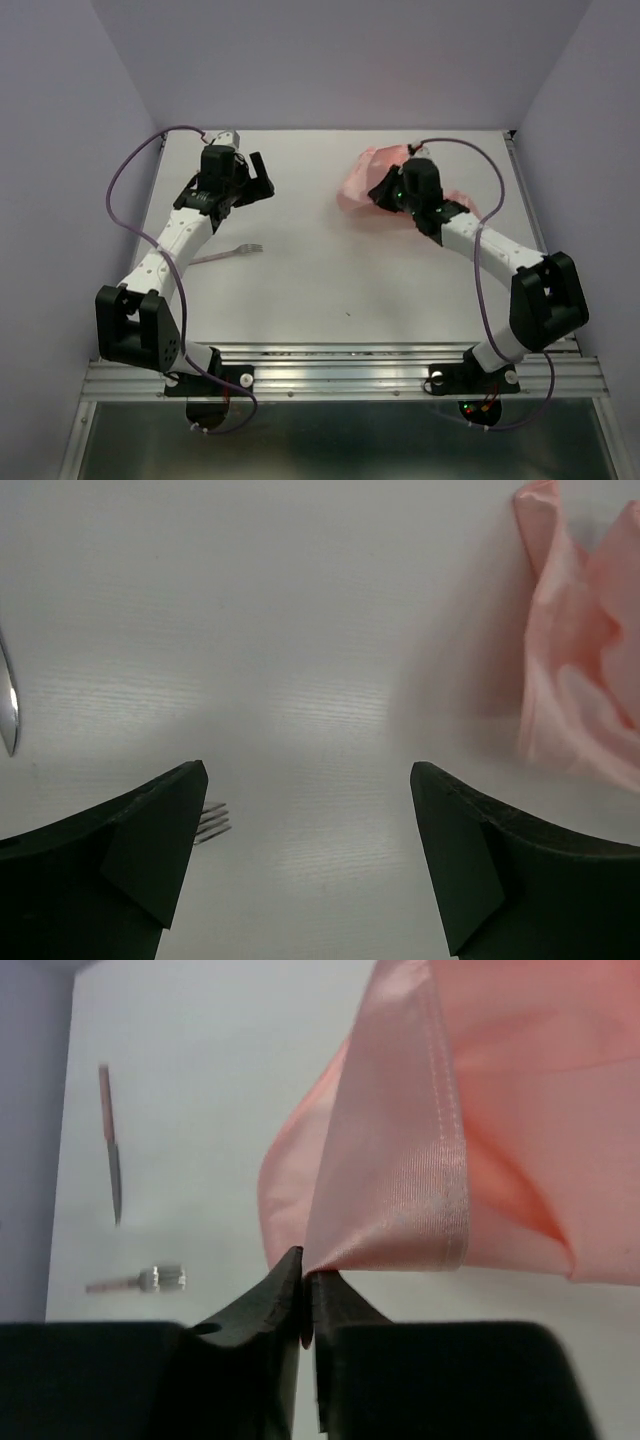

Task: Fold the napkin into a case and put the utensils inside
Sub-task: Move the crumpled napkin to the center of the board, then pick up the crumpled napkin from the center of the board.

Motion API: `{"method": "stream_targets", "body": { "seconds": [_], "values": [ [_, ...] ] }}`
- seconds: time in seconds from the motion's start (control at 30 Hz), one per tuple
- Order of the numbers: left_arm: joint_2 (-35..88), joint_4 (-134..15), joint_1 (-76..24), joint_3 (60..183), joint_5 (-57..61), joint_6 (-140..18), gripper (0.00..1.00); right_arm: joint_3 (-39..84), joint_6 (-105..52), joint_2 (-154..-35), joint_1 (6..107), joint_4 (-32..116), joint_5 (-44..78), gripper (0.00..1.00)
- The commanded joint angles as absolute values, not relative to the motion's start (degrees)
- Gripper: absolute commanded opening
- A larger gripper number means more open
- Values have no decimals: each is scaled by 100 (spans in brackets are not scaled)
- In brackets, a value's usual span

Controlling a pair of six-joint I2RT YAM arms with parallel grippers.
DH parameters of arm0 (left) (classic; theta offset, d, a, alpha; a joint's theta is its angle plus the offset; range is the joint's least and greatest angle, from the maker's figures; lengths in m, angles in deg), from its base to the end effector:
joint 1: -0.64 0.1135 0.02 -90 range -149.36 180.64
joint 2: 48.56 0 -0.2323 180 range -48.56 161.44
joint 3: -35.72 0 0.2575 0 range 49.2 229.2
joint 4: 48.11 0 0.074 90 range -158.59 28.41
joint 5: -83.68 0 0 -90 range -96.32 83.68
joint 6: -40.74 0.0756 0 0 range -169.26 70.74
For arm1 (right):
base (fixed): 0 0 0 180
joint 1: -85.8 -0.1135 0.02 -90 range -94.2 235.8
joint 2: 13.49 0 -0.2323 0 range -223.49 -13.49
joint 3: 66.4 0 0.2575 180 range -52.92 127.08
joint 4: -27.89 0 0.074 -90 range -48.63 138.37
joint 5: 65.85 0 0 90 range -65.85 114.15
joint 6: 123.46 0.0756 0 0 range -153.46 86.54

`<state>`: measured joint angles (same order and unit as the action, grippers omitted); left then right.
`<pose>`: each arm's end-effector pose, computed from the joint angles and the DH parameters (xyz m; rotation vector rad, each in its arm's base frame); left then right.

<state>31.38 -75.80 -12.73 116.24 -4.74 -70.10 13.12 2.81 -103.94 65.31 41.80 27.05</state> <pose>0.3595 -0.0876 0.2767 -0.1173 2.0642 -0.3991 0.3857 0.1400 0.2342 0.3145 2.0278 0.5775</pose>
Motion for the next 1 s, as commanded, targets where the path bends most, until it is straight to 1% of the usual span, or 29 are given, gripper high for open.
{"method": "stream_targets", "body": {
  "seconds": [0.0, 0.03, 0.07, 0.1, 0.17, 0.2, 0.3, 0.33, 0.37, 0.4, 0.47, 0.53, 0.57, 0.7, 0.9, 0.97],
  "values": [
    [3282, -7293, -1246, 11767, 114, -7193, 95, -34, 774, -10060, 5743, 3954, 2592, 23],
    [3300, -7266, -1246, 11723, 167, -7202, 95, -254, 793, -9971, 5593, 3892, 2573, 39],
    [3335, -7222, -1246, 11670, 211, -7193, 94, -482, 794, -9901, 5470, 4021, 2617, 52],
    [3387, -7213, -1246, 11644, 290, -7176, 93, -520, 767, -9761, 5312, 4162, 2791, 67],
    [3449, -7196, -1254, 11591, 352, -7176, 92, -616, 758, -9532, 5311, 4602, 2959, 71],
    [3519, -7196, -1272, 11573, 378, -7176, 91, -695, 706, -9209, 5311, 4716, 3317, 73],
    [3660, -7152, -1420, 11485, 449, -7158, 89, -652, 443, -8785, 5311, 5076, 3890, 74],
    [3704, -7152, -1482, 11468, 449, -7149, 88, -608, 311, -8654, 5476, 5199, 4240, 73],
    [3809, -7152, -1553, 11450, 449, -7158, 88, -564, 267, -8626, 5599, 5418, 4295, 70],
    [3949, -7152, -1692, 11459, 466, -7202, 86, -520, 214, -8635, 5931, 5559, 4252, 68],
    [4124, -7160, -1843, 11511, 493, -7237, 84, -529, 205, -8678, 6293, 5657, 4191, 66],
    [4354, -7178, -1992, 11625, 484, -7246, 82, -564, 205, -8696, 6645, 5701, 3990, 66],
    [4468, -7195, -2123, 11774, 484, -7263, 80, -599, 222, -8696, 6942, 5693, 3893, 66],
    [5135, -7213, -2414, 12170, 510, -7351, 76, -520, 222, -8766, 7243, 5684, 3716, 66],
    [5760, -7415, -2669, 12601, 440, -7518, 73, -467, 284, -8784, 7297, 5684, 3637, 67],
    [5857, -7407, -2669, 12619, 396, -7641, 69, -467, 284, -8802, 7297, 5684, 3637, 67]
  ]
}}
